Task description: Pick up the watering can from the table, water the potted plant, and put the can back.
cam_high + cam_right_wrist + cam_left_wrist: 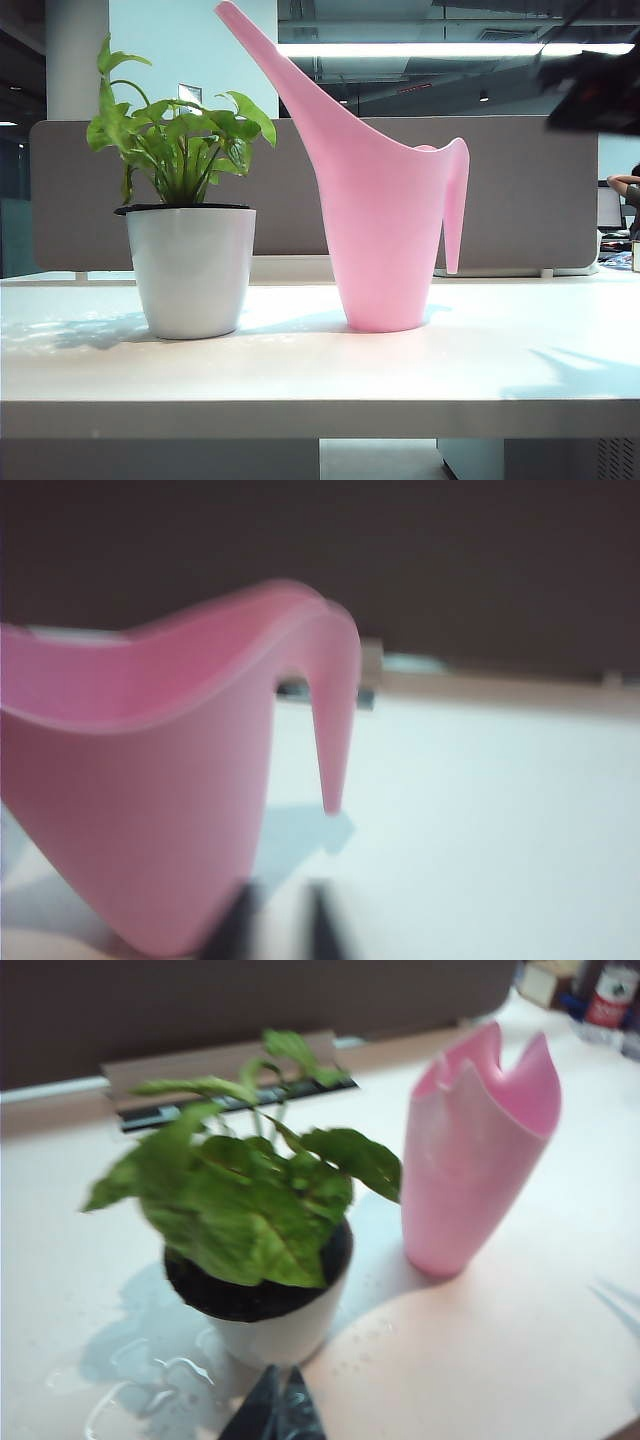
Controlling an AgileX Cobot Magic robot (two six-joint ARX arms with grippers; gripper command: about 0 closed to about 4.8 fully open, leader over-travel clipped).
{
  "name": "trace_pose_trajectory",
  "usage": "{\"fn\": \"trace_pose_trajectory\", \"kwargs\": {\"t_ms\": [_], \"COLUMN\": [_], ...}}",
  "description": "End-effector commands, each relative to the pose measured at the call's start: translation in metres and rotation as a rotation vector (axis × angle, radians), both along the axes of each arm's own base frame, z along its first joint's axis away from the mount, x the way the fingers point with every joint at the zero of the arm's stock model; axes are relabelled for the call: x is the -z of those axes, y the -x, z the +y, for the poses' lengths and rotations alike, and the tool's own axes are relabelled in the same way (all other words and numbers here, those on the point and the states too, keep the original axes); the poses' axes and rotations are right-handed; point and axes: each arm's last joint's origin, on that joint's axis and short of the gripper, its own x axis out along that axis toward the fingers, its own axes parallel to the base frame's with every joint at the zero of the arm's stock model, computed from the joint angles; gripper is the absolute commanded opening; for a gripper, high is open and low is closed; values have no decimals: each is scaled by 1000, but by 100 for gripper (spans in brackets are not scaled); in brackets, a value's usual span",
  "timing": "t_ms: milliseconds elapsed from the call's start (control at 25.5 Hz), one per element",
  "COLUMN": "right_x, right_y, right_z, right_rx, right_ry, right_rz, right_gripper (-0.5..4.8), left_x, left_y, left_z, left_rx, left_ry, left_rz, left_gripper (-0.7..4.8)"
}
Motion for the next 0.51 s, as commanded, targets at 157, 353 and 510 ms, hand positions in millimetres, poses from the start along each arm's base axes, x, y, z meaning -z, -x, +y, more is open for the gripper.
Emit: {"fn": "trace_pose_trajectory", "kwargs": {"t_ms": [157, 353, 510], "right_x": [-12, -7, 1], "right_y": [46, 67, 79], "right_z": [-7, -10, -13], "right_rx": [-77, -207, -222], "right_ry": [-43, -19, -10], "right_rz": [-101, -45, -14], "right_gripper": [-1, -1, -1], "left_x": [1, 19, 47], "left_y": [23, 32, 35], "left_z": [15, 21, 23], "left_rx": [-64, -97, -115], "left_ry": [34, 38, 30], "left_rz": [-100, -118, -93], "left_gripper": [3, 3, 3]}}
